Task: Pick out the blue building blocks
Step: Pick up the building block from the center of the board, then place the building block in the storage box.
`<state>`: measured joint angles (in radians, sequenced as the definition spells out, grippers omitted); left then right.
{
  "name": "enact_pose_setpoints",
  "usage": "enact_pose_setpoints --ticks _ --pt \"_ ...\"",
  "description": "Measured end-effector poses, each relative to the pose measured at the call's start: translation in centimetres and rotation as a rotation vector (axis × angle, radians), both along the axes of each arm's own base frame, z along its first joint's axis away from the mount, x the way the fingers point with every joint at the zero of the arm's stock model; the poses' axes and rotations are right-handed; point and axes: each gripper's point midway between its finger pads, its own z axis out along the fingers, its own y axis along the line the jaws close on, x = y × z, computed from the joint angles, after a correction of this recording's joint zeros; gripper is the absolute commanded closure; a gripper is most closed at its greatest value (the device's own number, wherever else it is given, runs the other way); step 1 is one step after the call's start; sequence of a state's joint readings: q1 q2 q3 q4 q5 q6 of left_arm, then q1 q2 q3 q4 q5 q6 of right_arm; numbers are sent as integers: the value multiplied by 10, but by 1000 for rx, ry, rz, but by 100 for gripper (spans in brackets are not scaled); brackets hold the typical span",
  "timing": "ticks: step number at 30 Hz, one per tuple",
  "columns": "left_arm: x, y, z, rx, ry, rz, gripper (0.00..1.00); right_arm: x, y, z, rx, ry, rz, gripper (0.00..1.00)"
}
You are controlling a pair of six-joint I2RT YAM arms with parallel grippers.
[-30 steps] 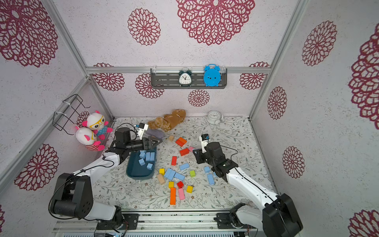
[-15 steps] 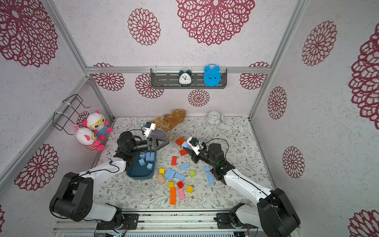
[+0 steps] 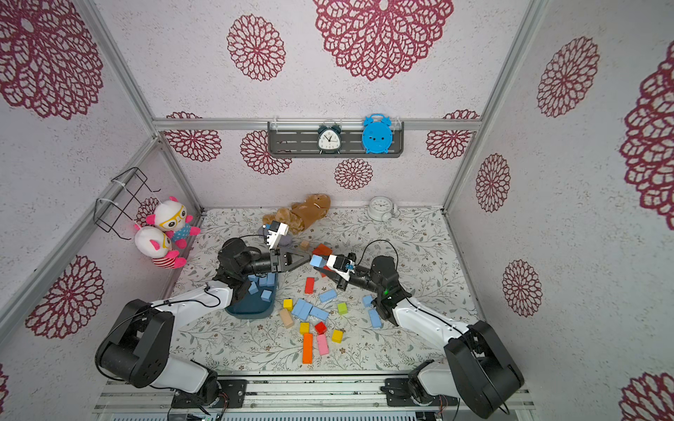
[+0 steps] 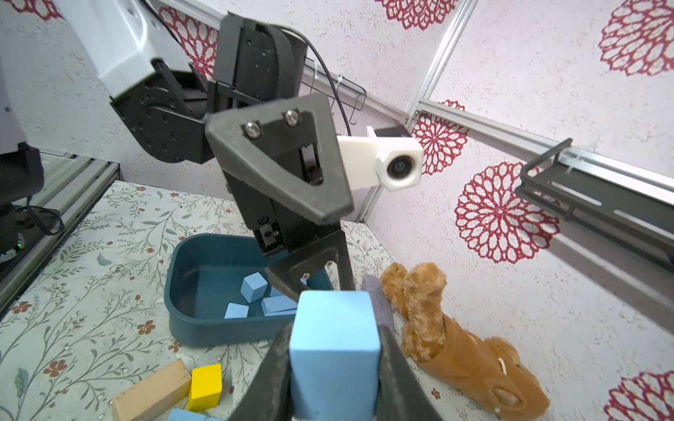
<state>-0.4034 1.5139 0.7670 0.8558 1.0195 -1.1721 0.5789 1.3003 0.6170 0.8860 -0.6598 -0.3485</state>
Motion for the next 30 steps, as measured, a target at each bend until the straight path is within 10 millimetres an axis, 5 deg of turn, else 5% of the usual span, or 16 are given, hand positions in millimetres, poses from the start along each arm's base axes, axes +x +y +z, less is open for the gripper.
enact_pose_setpoints --ticks 8,13,22,25,30 --pt "-12 -12 8 -30 -29 -43 39 -5 3 10 43 -48 44 78" --pt "-16 -15 10 -41 -38 -52 62 -7 5 14 60 -66 65 76" --pt "-7 -10 -3 0 2 -25 81 0 1 4 94 2 6 35" --pt "14 9 -20 69 49 51 81 11 -5 -1 122 83 -64 27" --pt "68 88 -50 227 143 325 82 21 -15 -22 154 212 -153 30"
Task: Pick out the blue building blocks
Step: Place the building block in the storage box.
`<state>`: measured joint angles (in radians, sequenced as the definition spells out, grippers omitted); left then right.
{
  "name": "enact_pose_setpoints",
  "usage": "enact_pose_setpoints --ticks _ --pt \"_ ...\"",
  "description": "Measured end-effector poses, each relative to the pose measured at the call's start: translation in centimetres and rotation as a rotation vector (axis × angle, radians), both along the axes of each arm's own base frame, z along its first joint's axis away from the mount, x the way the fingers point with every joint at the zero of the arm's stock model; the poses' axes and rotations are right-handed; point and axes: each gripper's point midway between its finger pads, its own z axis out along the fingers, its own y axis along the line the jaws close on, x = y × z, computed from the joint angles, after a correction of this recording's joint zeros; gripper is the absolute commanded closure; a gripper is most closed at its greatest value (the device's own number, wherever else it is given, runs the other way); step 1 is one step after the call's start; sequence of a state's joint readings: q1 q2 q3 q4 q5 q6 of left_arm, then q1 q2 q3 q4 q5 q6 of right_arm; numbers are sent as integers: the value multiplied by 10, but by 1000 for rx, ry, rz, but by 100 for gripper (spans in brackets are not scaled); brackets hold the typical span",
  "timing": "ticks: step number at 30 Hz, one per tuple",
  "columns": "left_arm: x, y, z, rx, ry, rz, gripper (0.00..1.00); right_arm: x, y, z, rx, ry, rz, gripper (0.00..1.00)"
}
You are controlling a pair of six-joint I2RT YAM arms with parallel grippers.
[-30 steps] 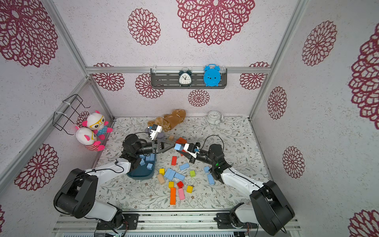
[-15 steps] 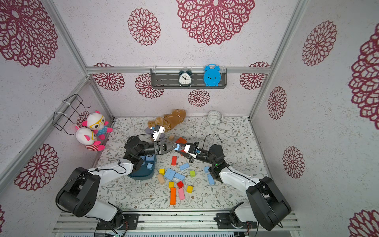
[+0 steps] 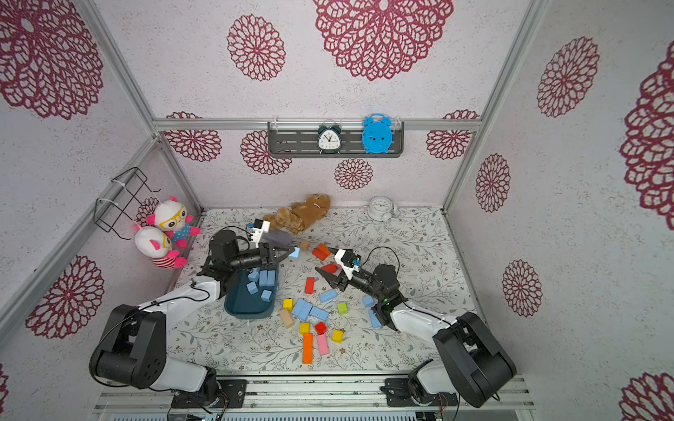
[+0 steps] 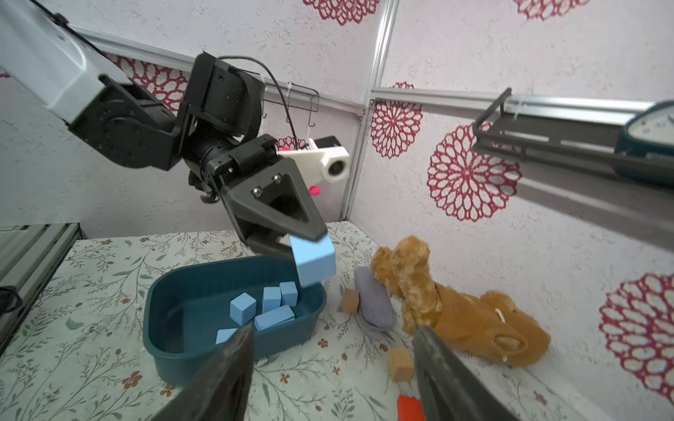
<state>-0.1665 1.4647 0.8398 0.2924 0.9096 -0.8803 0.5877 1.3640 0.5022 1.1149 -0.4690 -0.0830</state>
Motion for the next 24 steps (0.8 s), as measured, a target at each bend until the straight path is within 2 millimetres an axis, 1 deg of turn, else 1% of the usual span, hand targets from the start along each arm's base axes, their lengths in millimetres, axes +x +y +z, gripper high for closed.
enact_pose_setpoints --ticks 1,3,4,6,7,9,12,15,19,23,24 --pt "8 16 -7 50 22 54 80 1 -1 -6 4 28 -12 30" --pt "25 55 -22 188 76 188 80 3 0 -15 11 78 -30 30" --pt "28 69 -29 247 98 233 80 4 1 -19 12 99 -35 30" --pt "23 97 -50 378 170 308 80 5 5 -25 19 138 -38 30" --pt "19 106 -58 426 201 330 80 4 7 -29 19 155 -37 30" --pt "4 124 -81 545 283 370 80 3 11 -35 24 190 -34 31" --pt "-13 142 -110 661 363 406 79 2 16 -43 28 234 -34 31" --pt "-26 152 -128 738 413 422 77 0 20 -48 27 263 -35 31" --pt "-28 165 -133 819 415 455 73 -2 23 -50 27 280 -36 32" --pt "-27 174 -140 874 421 476 64 -3 27 -58 24 307 -37 32" --pt "-27 175 -142 884 425 475 60 -2 27 -61 21 318 -40 32"
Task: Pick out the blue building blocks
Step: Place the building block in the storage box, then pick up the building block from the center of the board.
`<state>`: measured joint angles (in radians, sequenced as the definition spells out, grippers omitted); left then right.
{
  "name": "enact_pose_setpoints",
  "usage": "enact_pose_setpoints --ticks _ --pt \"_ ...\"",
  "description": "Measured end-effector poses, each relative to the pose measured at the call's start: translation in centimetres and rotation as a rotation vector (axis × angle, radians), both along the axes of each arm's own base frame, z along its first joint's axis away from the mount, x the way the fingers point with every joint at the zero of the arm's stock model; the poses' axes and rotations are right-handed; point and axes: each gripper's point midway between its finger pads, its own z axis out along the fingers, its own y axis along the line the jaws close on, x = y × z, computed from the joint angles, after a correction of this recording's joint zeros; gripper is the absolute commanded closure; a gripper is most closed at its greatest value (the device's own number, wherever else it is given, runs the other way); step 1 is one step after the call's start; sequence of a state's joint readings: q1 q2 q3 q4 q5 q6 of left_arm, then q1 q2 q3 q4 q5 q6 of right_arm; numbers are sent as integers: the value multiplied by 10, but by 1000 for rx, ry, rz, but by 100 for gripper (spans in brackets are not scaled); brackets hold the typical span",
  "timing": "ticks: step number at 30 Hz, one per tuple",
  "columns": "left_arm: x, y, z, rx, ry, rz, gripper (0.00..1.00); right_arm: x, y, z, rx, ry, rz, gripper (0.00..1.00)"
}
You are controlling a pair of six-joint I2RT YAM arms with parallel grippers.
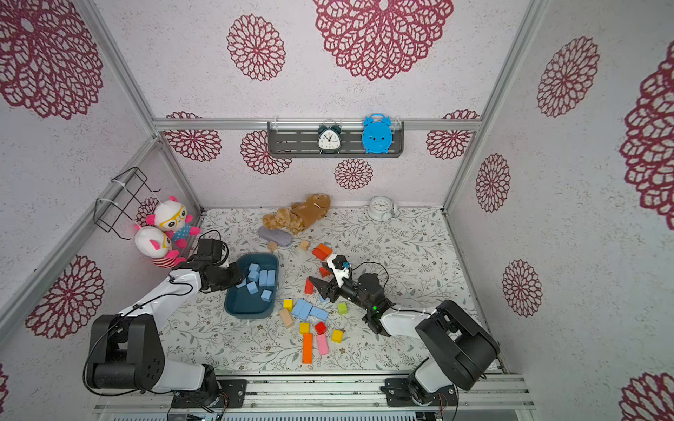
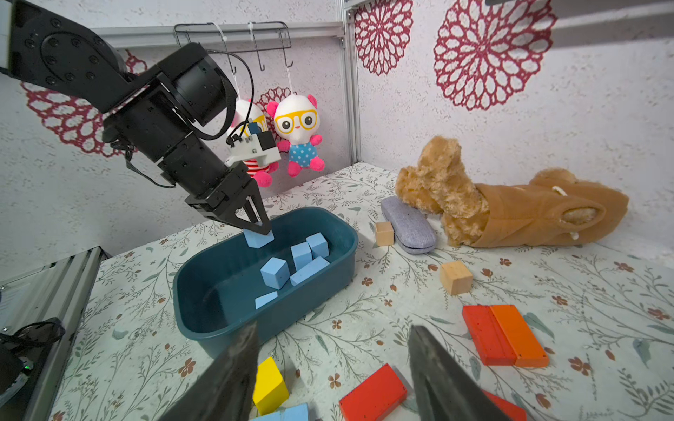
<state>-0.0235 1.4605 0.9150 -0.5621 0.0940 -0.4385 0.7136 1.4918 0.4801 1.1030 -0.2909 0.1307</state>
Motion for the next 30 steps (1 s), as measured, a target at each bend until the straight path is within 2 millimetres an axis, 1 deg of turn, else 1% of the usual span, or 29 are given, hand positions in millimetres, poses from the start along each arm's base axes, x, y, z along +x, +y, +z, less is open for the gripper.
enact_pose_setpoints --ticks 1,3,4,6,12,14,15,18,21,23,25,27,30 --pt "0 1 -2 4 6 0 57 0 1 -3 -3 7 0 32" --pt "0 2 -6 14 18 -1 46 2 1 -8 -6 25 -6 32" --pt "0 3 -7 18 20 0 43 2 1 -9 -4 33 -8 32" --pt "3 3 -5 19 20 -2 42 3 1 -10 2 41 -14 32" --pt "12 0 6 12 -15 -9 40 8 -1 -13 7 78 -43 32" --pt "14 -3 10 -1 -29 -26 37 12 -3 -17 -9 113 -66 33" --pt "14 -5 13 -11 -38 -38 32 14 -4 -19 -24 131 -80 33" --pt "18 -16 27 -52 -92 -91 28 23 -5 -25 -86 205 -128 33" --pt "20 -30 47 -105 -170 -162 26 32 -11 -29 -156 289 -194 34" --pt "19 -38 58 -141 -216 -200 24 36 -19 -37 -212 366 -256 37" --pt "17 -44 63 -174 -243 -224 24 39 -32 -47 -264 462 -342 38" --pt "15 -50 64 -203 -252 -242 24 40 -50 -59 -317 558 -436 40" --pt "13 -56 62 -246 -249 -253 24 32 -84 -78 -393 697 -572 39"
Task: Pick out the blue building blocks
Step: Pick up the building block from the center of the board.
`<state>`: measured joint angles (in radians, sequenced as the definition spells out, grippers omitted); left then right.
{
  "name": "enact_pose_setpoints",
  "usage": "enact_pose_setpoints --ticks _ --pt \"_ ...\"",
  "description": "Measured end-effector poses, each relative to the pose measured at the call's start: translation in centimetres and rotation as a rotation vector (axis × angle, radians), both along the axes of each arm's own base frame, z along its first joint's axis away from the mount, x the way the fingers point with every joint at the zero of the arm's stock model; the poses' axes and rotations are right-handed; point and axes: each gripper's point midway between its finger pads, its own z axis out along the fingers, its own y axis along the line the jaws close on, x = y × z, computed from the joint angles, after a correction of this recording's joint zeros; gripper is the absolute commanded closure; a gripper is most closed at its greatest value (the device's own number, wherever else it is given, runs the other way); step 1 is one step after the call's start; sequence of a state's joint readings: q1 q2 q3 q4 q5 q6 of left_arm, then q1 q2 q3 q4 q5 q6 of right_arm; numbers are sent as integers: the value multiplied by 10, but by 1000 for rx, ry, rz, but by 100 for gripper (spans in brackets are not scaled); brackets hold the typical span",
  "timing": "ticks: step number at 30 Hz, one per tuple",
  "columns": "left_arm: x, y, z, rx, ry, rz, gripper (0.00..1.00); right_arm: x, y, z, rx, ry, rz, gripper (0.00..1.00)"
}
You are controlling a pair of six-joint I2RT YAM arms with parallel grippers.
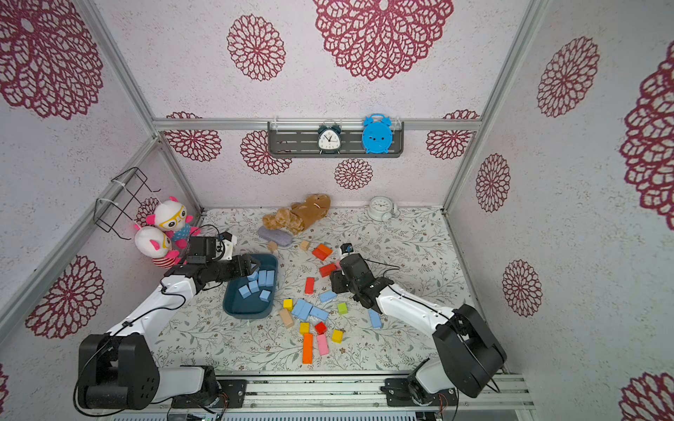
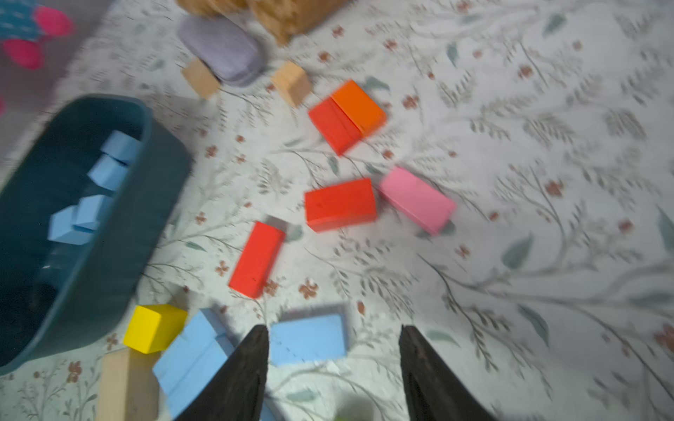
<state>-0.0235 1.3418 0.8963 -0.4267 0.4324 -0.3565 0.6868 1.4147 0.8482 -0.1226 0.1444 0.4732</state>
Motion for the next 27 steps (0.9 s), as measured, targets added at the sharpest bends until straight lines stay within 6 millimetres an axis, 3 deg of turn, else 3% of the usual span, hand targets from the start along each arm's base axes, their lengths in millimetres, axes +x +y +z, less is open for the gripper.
enact_pose_setpoints --ticks 5,9,15,27 --pt "-1 -8 1 -61 6 -7 24 -21 -68 -11 -92 155 -192 37" --pt "-1 -12 5 -94 7 -8 24 -34 -94 -19 -136 236 -252 35" --pt "-1 -16 8 -123 8 -16 24 -47 -102 -47 -244 373 -245 35" --pt "0 -12 8 -130 17 15 24 -32 -88 -74 -300 462 -179 41"
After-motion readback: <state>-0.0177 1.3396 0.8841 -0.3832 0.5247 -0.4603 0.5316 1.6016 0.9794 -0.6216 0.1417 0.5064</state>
